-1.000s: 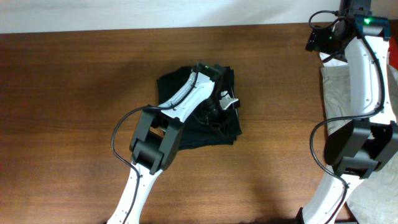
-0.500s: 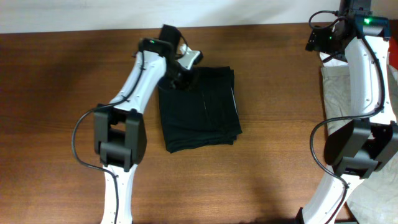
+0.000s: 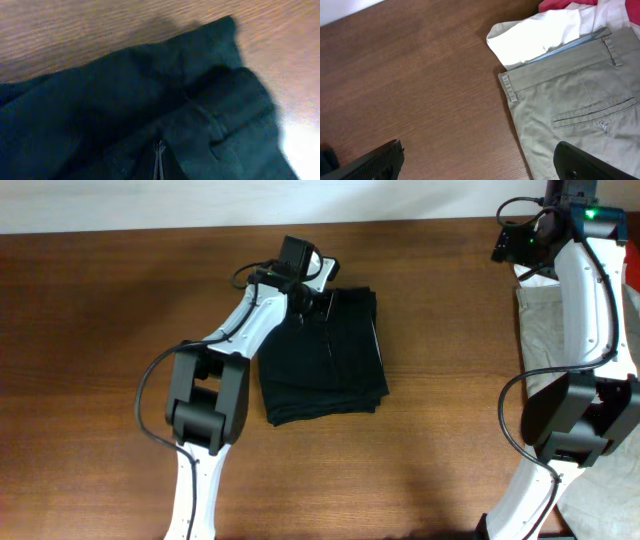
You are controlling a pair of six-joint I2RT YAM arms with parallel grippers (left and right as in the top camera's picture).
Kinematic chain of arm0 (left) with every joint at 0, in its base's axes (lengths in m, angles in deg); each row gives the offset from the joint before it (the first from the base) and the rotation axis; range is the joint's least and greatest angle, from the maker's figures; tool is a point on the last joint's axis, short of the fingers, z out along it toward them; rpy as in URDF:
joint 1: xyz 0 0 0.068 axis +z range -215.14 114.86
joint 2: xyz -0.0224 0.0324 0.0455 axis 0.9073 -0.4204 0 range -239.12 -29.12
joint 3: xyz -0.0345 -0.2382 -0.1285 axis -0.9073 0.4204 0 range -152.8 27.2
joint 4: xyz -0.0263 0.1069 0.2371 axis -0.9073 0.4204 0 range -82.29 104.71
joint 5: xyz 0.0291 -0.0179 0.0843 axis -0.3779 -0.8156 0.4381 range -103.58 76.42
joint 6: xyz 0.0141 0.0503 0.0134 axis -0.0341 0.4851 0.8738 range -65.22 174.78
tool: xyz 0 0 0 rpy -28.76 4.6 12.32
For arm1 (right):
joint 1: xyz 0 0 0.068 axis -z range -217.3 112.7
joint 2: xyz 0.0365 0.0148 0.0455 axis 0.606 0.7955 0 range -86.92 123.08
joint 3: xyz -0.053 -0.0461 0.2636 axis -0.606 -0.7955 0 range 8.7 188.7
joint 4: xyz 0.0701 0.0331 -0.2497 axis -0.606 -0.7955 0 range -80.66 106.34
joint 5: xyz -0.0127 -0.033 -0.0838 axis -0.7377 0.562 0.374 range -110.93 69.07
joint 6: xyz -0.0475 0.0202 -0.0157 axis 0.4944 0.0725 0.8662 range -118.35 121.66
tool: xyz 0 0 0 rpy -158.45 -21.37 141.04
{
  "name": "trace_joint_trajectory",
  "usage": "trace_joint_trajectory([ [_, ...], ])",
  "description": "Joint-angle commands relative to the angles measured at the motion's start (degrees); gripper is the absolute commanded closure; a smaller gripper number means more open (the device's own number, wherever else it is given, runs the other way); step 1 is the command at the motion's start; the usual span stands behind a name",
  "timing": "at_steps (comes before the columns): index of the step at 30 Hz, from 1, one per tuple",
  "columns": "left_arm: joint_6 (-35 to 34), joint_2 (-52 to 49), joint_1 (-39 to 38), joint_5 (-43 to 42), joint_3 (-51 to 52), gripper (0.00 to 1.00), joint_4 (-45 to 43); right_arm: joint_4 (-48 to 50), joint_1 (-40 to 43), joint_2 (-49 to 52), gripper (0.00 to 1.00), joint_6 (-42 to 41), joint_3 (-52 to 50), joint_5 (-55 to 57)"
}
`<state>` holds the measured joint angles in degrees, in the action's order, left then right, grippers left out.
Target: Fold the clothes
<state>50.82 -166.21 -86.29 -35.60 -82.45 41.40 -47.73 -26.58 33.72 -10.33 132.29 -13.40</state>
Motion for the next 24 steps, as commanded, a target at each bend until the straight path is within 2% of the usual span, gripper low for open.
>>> trace_joint_trajectory([
  [1,-0.33,-3.52,0.31,3.8,0.26,0.99,-0.66,0.02,-0.2,-0.57,0.01,-0.48,0.72,0.68],
  [4,-0.33,-3.41,0.37,6.95,-0.33,0.99,-2.47,0.02,-0.2,-0.57,0.01,-0.48,0.72,0.68],
  [6,-0.28,-2.27,0.59,7.04,-5.03,0.99,-0.28,0.02,-0.2,-0.57,0.01,-0.48,0.72,0.68],
  [7,0.07,-1.79,0.61,7.04,-6.93,0.96,0.7,0.02,-0.2,-0.57,0.01,-0.48,0.72,0.68],
  [8,1.51,-0.83,0.63,7.08,-10.95,0.82,2.97,0.02,-0.2,-0.57,0.01,-0.48,0.72,0.68],
  [9,2.25,0.31,0.81,7.08,-16.17,0.76,6.43,0.02,-0.2,-0.57,0.01,-0.48,0.72,0.68],
  [12,2.25,3.02,2.08,7.06,-29.0,0.75,21.51,0.02,-0.2,-0.57,0.01,-0.48,0.72,0.68],
  [13,2.27,3.8,3.13,7.58,-33.05,0.19,28.17,0.02,-0.2,-0.57,0.01,-0.48,0.72,0.68],
  [14,2.27,4.42,4.57,9.73,-36.0,0.01,34.67,0.02,-0.2,-0.57,0.01,-0.48,0.72,0.68],
  [16,2.29,4.7,6.99,13.25,-37.7,0.01,41.57,0.02,-0.2,-0.57,0.01,-0.48,0.72,0.68],
  [17,4.22,4.66,10.05,17.31,-37.7,0.01,48.41,0.02,-0.2,-0.57,0.01,-0.48,0.72,0.68],
  [18,5.09,4.26,12.0,17.97,-37.42,0.01,52.68,0.02,-0.2,-0.57,0.01,-0.48,0.72,0.68],
  [20,5.09,2.93,15.08,13.66,-36.98,0.01,59.89,0.02,-0.2,-0.57,0.01,-0.48,0.72,0.68],
  [24,5.14,2.1,16.0,8.17,-25.86,0.01,62.31,0.02,-0.2,-0.57,0.01,-0.48,0.72,0.68],
])
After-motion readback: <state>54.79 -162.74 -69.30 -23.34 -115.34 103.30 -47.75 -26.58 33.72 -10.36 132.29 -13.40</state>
